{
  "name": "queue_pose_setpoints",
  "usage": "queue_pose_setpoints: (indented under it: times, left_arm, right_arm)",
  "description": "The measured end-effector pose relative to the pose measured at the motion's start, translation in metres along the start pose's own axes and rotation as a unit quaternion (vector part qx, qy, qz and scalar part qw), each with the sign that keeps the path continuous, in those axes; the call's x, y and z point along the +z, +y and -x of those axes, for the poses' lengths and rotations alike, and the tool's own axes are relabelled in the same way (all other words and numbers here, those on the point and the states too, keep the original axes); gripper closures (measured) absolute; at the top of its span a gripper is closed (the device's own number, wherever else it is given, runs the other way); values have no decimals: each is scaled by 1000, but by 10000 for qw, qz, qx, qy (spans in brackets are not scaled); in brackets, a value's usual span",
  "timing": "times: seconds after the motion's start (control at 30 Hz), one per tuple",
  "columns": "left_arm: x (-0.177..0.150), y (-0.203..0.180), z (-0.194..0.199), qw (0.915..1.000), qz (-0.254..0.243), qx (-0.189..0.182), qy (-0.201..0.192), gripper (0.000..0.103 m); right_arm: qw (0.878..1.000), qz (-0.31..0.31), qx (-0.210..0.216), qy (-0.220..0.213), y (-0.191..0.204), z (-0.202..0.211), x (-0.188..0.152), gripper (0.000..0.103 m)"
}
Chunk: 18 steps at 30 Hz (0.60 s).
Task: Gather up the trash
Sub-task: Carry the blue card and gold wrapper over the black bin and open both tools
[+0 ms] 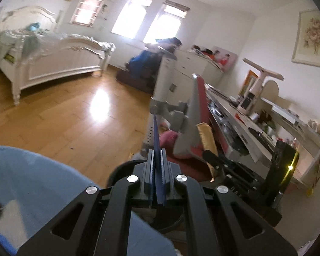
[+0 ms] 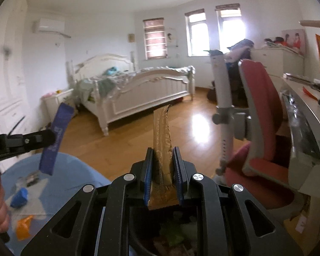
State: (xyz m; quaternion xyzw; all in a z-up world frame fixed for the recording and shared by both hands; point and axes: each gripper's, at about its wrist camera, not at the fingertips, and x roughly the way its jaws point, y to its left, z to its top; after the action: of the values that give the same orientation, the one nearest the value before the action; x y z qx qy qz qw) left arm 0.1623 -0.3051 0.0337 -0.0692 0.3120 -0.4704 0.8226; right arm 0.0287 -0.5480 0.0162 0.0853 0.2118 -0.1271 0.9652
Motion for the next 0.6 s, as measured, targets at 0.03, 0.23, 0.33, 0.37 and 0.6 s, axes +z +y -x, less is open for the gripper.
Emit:
queue_pose_setpoints:
  times: [0.03, 0.23, 0.33, 0.37, 0.6]
  left_arm:
    - [0, -1, -10, 9999, 5, -59, 83, 97]
    - [-7, -1, -59, 9984, -35, -155, 543, 97]
    - [-10, 3, -76, 9970, -40, -135, 757, 97]
    - [-11, 5, -82, 9965, -26, -132, 819, 97]
    - [-15, 8, -108, 9942, 19, -172, 1058, 97]
  right_arm:
    - [10000, -12, -46, 43, -5, -5, -2, 84]
    - [9993, 23, -249, 268, -23, -33, -15, 84]
    - [9989, 10, -309, 359, -30, -44, -20, 84]
    - [9987, -1, -321, 388, -33, -49, -21, 84]
    - [9978, -25, -425, 517, -51, -72, -30, 84]
